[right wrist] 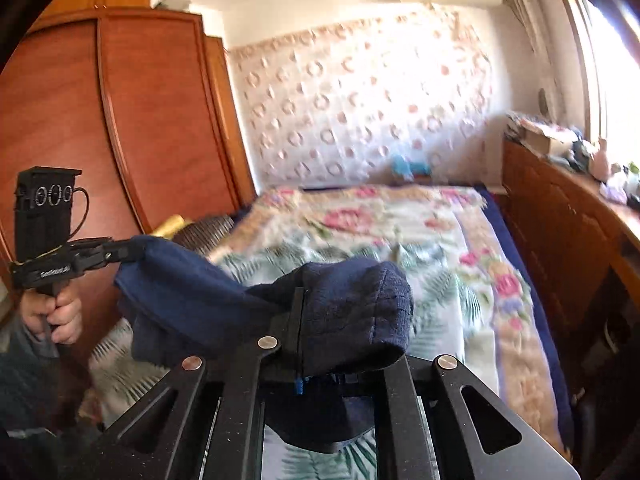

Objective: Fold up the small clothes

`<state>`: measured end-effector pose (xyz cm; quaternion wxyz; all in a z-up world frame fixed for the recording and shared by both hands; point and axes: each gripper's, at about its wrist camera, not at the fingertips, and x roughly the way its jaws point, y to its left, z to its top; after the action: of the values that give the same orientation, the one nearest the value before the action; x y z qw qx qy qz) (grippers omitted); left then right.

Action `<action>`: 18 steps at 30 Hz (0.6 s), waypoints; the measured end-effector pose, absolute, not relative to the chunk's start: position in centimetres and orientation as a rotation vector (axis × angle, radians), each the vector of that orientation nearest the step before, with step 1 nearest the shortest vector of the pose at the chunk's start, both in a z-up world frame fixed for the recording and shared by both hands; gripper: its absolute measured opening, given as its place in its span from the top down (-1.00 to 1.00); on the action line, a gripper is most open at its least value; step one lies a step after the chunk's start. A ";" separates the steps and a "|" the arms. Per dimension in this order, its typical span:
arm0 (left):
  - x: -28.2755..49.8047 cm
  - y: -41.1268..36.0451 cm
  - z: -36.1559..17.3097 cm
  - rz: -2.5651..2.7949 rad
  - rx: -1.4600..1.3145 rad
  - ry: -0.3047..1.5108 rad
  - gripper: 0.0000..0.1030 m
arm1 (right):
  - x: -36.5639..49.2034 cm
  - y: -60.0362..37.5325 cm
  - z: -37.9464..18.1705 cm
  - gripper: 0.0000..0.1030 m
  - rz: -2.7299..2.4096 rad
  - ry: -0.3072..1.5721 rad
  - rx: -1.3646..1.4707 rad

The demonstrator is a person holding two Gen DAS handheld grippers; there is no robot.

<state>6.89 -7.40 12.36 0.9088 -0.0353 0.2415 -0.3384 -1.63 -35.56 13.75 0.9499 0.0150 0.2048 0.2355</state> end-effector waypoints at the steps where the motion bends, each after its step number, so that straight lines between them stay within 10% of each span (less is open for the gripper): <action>1: 7.0 -7.0 12.8 -0.688 -0.079 0.490 0.94 | -1.5 -35.5 14.5 0.80 0.489 0.418 0.029; 18: 13.1 -2.5 9.6 -0.476 -0.048 0.529 0.94 | 7.8 -27.9 15.9 0.79 0.481 0.400 -0.027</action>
<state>13.08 -2.49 9.63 0.9371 -0.0237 0.2589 -0.2330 7.78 -27.90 15.87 0.9514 -0.0133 0.1966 0.2366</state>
